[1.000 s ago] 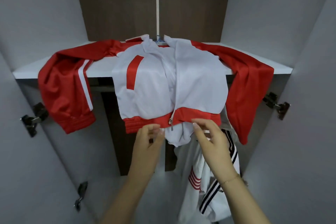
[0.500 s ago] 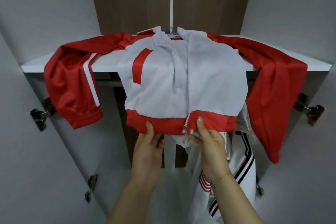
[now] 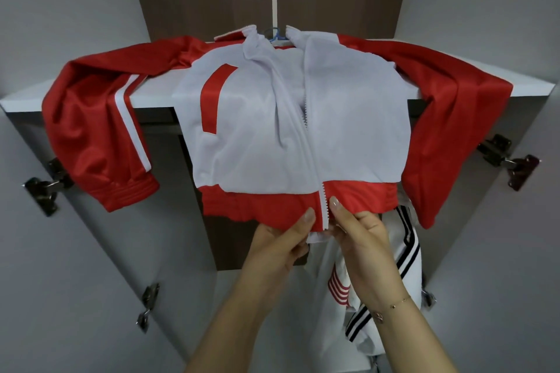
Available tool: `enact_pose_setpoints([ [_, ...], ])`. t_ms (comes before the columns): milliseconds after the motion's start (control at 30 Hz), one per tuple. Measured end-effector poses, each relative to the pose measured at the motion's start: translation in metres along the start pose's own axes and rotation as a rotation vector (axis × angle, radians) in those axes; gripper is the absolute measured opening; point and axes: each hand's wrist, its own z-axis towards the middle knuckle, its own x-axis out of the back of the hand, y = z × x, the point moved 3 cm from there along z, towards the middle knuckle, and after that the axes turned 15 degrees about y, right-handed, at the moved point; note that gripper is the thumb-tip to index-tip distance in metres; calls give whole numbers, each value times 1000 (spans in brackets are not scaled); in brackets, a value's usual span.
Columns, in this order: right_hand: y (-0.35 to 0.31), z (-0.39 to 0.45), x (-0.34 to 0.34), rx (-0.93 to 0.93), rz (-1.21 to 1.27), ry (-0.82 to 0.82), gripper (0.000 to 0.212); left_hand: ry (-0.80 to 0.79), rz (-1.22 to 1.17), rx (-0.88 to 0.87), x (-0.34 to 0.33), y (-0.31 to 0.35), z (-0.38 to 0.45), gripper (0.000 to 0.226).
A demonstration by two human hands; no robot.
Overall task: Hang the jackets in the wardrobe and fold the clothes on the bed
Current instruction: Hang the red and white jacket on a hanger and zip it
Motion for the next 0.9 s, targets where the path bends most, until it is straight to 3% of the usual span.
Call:
enact_pose_setpoints([
  [200, 2, 2, -9, 35, -49, -10, 39, 157, 5, -126, 11, 12, -5, 21],
  [367, 6, -3, -14, 15, 53, -22, 36, 151, 56, -149, 29, 24, -11, 9],
  [533, 4, -14, -14, 26, -13, -51, 41, 105, 38, -113, 27, 27, -17, 9],
  [667, 2, -22, -13, 13, -13, -71, 37, 83, 73, -155, 22, 31, -20, 25],
  [900, -6, -33, -5, 59, -22, -103, 24, 205, 25, -183, 14, 29, -20, 7],
])
